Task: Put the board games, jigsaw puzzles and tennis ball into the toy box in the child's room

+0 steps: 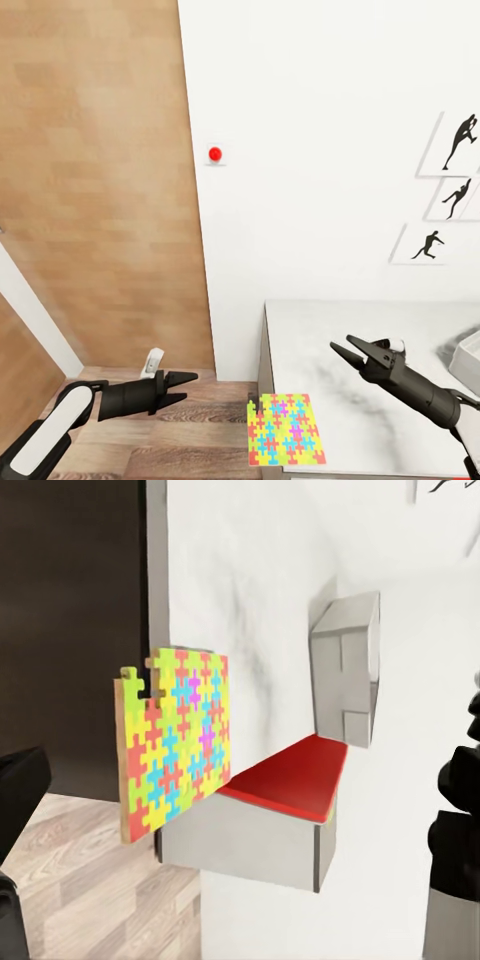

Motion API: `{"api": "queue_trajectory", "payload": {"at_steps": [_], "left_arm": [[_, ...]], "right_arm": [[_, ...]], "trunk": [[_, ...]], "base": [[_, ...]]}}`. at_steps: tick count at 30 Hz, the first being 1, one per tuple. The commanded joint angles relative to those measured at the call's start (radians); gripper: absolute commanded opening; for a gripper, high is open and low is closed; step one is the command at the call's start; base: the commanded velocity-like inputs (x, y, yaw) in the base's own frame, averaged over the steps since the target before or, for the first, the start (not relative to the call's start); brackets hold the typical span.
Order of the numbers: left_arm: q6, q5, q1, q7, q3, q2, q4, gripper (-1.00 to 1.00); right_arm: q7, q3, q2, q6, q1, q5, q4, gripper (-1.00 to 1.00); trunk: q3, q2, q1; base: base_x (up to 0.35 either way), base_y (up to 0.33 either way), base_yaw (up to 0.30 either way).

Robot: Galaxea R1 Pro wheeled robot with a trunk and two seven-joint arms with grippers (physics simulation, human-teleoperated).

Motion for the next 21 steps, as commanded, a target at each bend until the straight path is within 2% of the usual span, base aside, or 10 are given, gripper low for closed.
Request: {"api": "queue_trajectory", "payload": {"at_steps": [1,11,21], "left_arm": [[0.000,-0.008,-0.001,-0.010,-0.001,0.000,0.000,1.00],[0.008,-0.008,-0.001,-0.011,-0.002,0.004,0.004,1.00],[0.009,-0.008,-0.001,-0.012,-0.001,0.005,0.005,1.00]], "right_arm": [[-0.001,0.002,0.000,0.003,-0.001,0.002,0.000,1.00],[-0.071,0.012,0.002,0.002,-0.004,0.001,0.000,1.00],[-0.083,0.009,0.001,0.002,-0.005,0.003,0.000,1.00]], "trunk": [[-0.005,-0.008,0.004],[-0.036,-0.078,0.042],[-0.067,-0.148,0.081]], "base": [[0.000,0.000,0.000],[0.000,0.000,0.000],[0.000,0.000,0.000]]}}
